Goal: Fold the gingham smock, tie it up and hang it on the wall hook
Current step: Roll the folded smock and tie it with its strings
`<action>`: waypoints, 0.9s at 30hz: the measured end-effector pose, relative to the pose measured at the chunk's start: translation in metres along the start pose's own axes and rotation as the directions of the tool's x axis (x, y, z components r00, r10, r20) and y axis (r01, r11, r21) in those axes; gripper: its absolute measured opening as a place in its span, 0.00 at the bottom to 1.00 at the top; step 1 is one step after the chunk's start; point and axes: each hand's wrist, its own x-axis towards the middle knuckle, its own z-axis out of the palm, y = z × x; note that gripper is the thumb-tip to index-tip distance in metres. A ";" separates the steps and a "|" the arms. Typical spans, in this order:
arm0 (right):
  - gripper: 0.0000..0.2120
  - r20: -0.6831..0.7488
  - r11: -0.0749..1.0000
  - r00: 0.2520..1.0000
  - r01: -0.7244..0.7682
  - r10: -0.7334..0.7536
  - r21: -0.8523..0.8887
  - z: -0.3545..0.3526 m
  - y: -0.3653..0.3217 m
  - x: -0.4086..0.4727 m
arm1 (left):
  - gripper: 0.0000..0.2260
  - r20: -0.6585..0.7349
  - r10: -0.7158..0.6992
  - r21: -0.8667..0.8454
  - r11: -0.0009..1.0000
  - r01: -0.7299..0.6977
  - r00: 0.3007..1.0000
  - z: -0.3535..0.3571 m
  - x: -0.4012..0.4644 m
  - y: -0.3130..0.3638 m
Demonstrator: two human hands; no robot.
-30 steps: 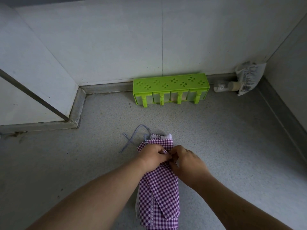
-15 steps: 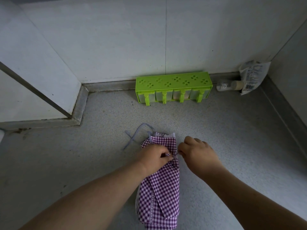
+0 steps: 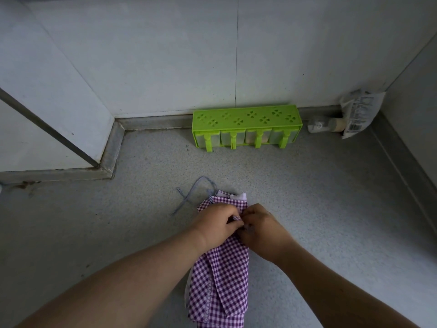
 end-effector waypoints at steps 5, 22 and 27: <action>0.08 0.139 0.992 0.983 -0.123 0.117 0.035 -0.007 -0.006 0.008 | 0.07 0.041 -0.067 -0.028 0.997 0.068 0.997 0.000 0.002 -0.004; 0.10 0.373 0.899 0.863 -0.185 0.342 -0.396 -0.031 -0.019 0.018 | 0.09 0.205 -0.165 -0.096 0.977 0.188 0.965 -0.008 0.009 -0.005; 0.13 0.508 0.908 0.811 -0.064 0.289 -0.415 -0.043 -0.036 0.014 | 0.10 0.222 -0.175 -0.082 0.977 0.198 0.959 -0.011 0.010 -0.005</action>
